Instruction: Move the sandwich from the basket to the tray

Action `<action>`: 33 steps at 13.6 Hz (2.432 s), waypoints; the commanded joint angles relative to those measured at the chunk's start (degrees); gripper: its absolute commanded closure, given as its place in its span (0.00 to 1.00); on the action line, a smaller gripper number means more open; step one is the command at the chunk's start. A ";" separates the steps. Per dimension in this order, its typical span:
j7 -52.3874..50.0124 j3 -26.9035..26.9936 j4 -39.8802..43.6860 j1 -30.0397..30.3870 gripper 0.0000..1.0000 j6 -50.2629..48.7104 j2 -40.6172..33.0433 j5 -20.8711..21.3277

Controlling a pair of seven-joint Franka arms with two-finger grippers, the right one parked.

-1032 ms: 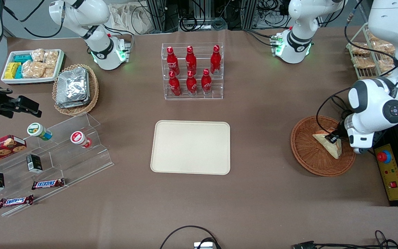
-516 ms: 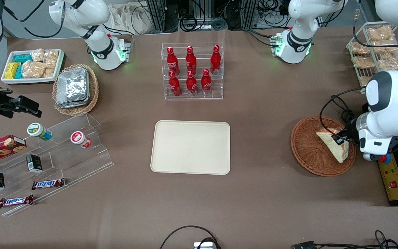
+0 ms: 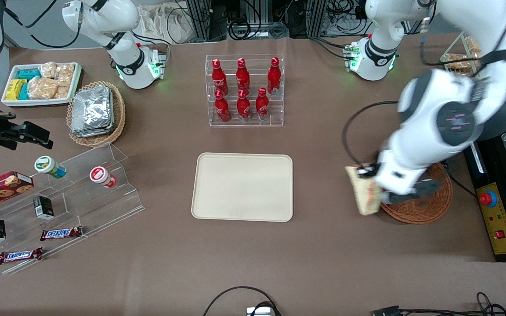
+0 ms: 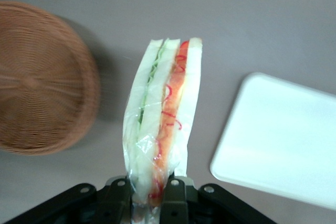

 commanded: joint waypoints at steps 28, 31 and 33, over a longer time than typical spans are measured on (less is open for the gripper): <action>-12.76 0.88 -9.46 -8.99 0.00 5.20 2.08 10.20; -4.24 0.88 -18.90 -3.71 0.00 8.38 -7.00 8.80; -3.52 1.05 -18.92 -1.68 0.00 7.16 -10.17 8.53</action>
